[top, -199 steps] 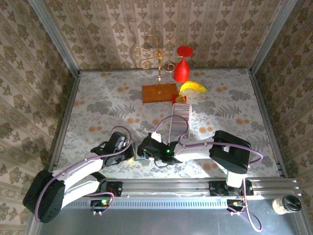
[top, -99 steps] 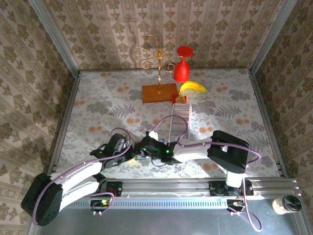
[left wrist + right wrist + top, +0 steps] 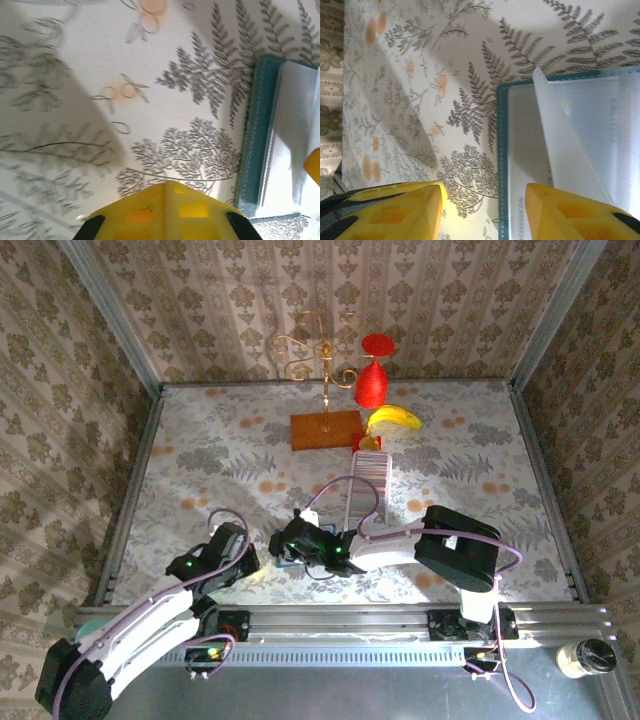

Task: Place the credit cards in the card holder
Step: Flip over the card slot in the card holder.

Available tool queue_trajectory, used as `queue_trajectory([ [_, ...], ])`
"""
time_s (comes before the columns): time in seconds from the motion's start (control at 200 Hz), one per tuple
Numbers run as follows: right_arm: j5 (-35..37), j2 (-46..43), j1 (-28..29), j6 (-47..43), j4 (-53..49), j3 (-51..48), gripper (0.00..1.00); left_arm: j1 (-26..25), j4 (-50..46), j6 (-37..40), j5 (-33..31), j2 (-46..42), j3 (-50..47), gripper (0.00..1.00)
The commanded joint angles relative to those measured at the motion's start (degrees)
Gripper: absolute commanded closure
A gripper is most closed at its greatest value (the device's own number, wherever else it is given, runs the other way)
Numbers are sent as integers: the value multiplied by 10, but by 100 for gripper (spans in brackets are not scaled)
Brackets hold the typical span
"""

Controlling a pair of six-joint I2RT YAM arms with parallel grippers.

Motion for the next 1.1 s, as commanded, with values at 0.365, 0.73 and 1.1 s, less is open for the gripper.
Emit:
queue_trajectory([
  [0.365, -25, 41, 0, 2, 50, 47, 53, 22, -210, -36, -147, -100, 115, 90],
  [0.73, -65, 98, -3, -15, 89, 109, 54, 37, -281, -32, -173, -103, 192, 77],
  [1.1, -82, 49, -61, -117, 31, 132, 52, 51, -319, -12, -178, -108, 282, 64],
])
